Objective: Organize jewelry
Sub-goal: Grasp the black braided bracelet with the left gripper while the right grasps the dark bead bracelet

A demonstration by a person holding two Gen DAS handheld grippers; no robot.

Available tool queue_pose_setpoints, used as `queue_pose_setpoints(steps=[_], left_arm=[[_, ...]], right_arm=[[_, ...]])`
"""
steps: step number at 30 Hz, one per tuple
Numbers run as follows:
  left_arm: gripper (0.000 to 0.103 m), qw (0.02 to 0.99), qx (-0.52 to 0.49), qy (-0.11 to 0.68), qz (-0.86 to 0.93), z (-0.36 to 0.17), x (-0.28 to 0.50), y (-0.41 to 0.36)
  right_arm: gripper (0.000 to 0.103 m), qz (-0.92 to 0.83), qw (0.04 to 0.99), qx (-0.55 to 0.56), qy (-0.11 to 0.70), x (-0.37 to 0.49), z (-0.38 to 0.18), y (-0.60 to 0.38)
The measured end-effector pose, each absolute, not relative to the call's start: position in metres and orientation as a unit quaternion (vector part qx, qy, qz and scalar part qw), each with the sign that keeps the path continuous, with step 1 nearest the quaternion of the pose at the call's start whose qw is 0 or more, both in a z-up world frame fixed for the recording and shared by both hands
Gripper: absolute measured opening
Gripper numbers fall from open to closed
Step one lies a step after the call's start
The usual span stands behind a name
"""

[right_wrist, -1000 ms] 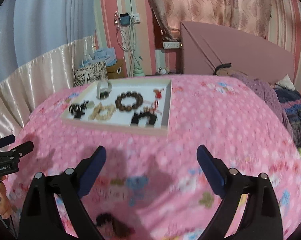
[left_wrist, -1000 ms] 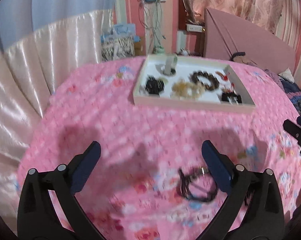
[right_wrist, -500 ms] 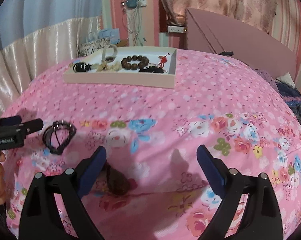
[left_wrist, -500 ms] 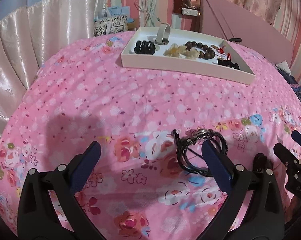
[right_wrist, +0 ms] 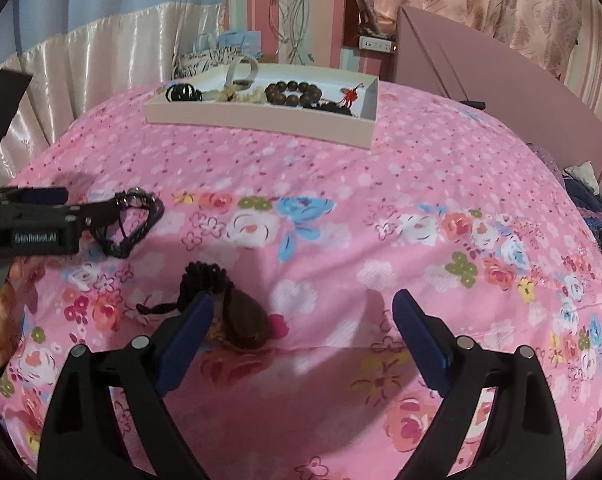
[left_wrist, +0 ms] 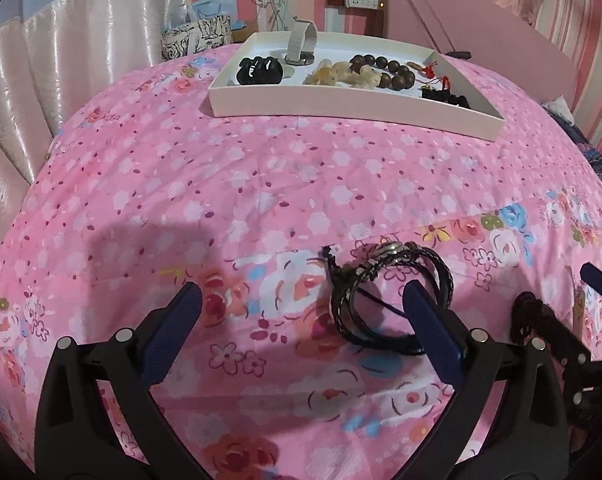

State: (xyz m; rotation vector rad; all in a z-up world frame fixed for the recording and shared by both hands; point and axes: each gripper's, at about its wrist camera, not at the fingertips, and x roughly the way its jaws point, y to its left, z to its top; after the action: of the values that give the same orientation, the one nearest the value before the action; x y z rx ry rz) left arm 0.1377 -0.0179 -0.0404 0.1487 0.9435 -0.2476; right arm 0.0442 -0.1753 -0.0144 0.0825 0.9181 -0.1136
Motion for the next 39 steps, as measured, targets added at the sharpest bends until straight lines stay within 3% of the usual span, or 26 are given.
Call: queue_pose_setpoints(steps=[3, 8, 22, 26, 39], left_arm=[[0.092, 0.878, 0.071, 0.455, -0.126, -0.040, 0.141, -0.021], [0.071, 0.868, 0.082, 0.471, -0.131, -0.050, 0.146, -0.028], [0.045, 0.873, 0.083, 0.459, -0.139, -0.050, 0.144, -0.027], [0.032, 0.873, 0.084, 0.457, -0.146, -0.050, 0.141, -0.027], [0.014, 0.867, 0.106, 0.466, -0.144, -0.044, 0.144, -0.032]], right_arm=[[0.082, -0.048, 0.890, 0.044, 0.452, 0.046, -0.019, -0.176], [0.071, -0.037, 0.883, 0.049, 0.465, 0.051, -0.024, -0.175], [0.024, -0.012, 0.885, 0.043, 0.464, 0.061, -0.022, -0.165], [0.024, -0.011, 0.884, 0.051, 0.464, 0.063, -0.022, -0.168], [0.024, -0.037, 0.885, 0.061, 0.460, 0.084, -0.014, -0.189]])
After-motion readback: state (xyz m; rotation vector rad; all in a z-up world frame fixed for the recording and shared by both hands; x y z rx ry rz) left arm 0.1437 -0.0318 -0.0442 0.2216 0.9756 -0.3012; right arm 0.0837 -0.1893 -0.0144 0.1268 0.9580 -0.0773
